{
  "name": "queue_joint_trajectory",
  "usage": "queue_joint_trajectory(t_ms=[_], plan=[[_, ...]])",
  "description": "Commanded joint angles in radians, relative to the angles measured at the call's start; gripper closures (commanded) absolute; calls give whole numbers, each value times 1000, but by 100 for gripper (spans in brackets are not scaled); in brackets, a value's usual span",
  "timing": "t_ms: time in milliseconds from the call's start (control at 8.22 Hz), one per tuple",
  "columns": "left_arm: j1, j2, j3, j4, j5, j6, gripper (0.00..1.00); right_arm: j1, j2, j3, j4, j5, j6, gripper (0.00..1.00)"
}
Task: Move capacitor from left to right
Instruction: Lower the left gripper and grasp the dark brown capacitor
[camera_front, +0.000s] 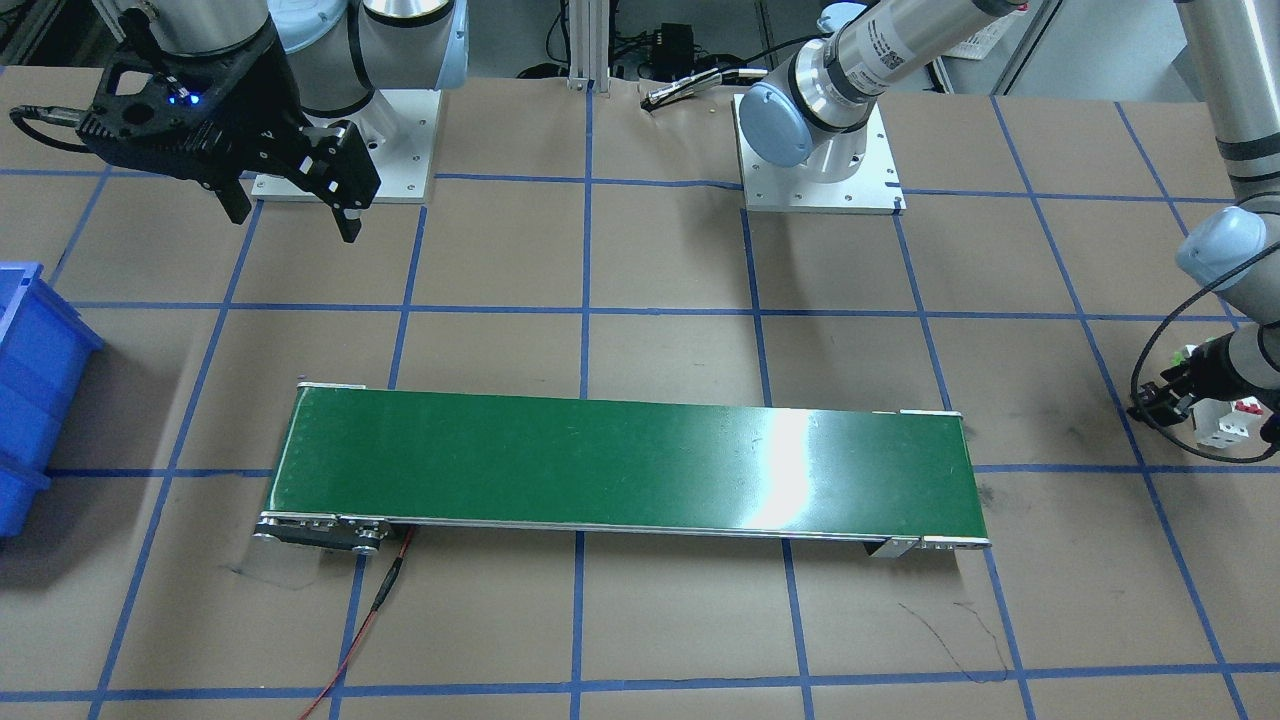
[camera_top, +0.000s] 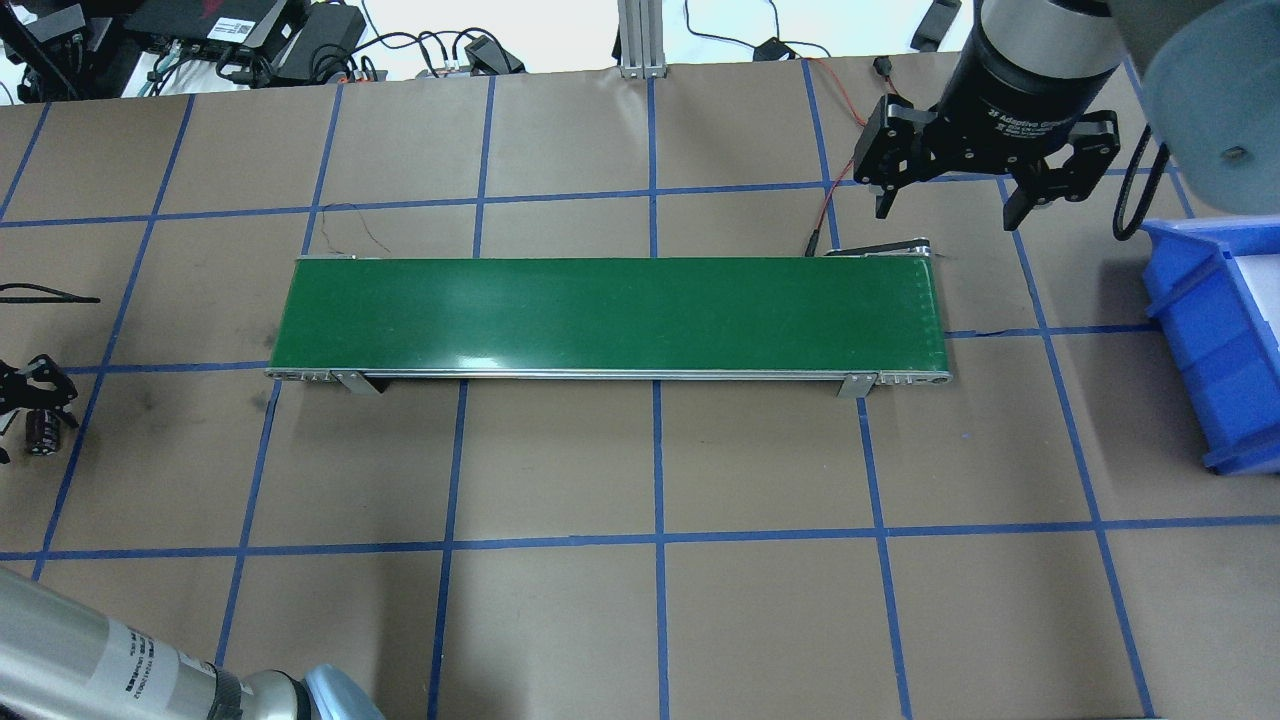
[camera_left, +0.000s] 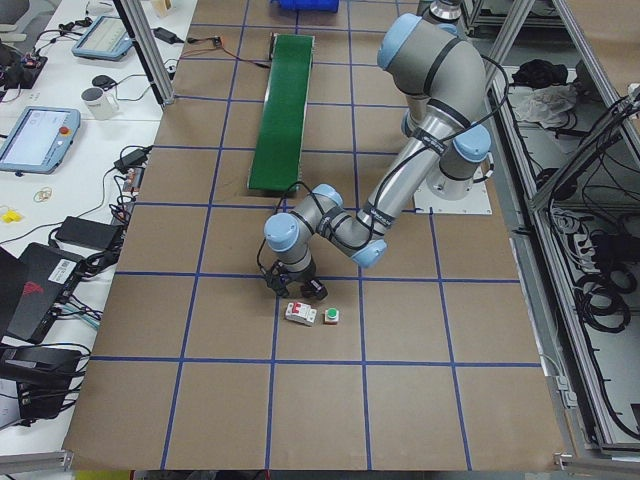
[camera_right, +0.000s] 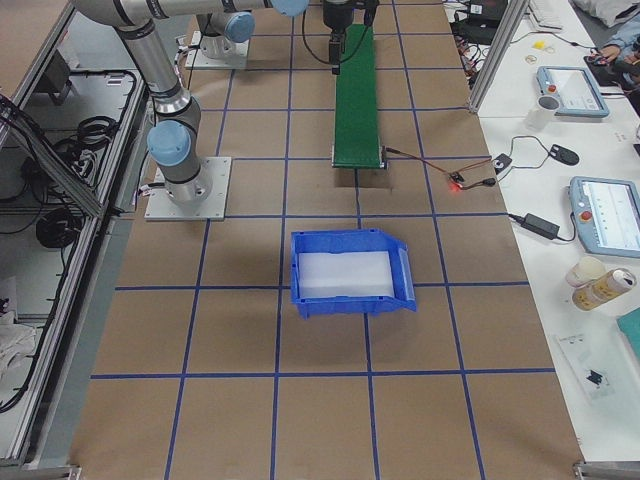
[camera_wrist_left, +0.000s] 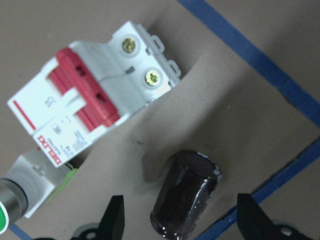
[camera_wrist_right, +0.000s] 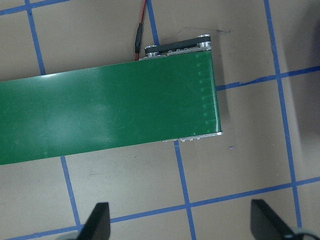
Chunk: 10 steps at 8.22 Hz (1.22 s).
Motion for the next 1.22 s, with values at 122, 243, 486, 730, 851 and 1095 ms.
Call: queue_joint_trajectory(t_ms=[122, 243, 486, 730, 851, 1095], plan=[[0, -10, 1, -2, 22, -9, 50, 0, 0, 0, -2, 1, -2, 0], [0, 5, 1, -6, 22, -9, 79, 0, 0, 0, 0, 2, -2, 0], [-1, 21, 5, -50, 19, -1, 100, 0, 0, 0, 0, 2, -2, 0], [-11, 50, 7, -104, 9, 22, 100, 6, 0, 2, 0, 2, -2, 0], [-20, 74, 10, -106, 11, 80, 100, 15, 1, 3, 0, 2, -2, 0], [-90, 169, 13, -113, 5, 195, 100, 15, 1, 3, 0, 2, -1, 0]])
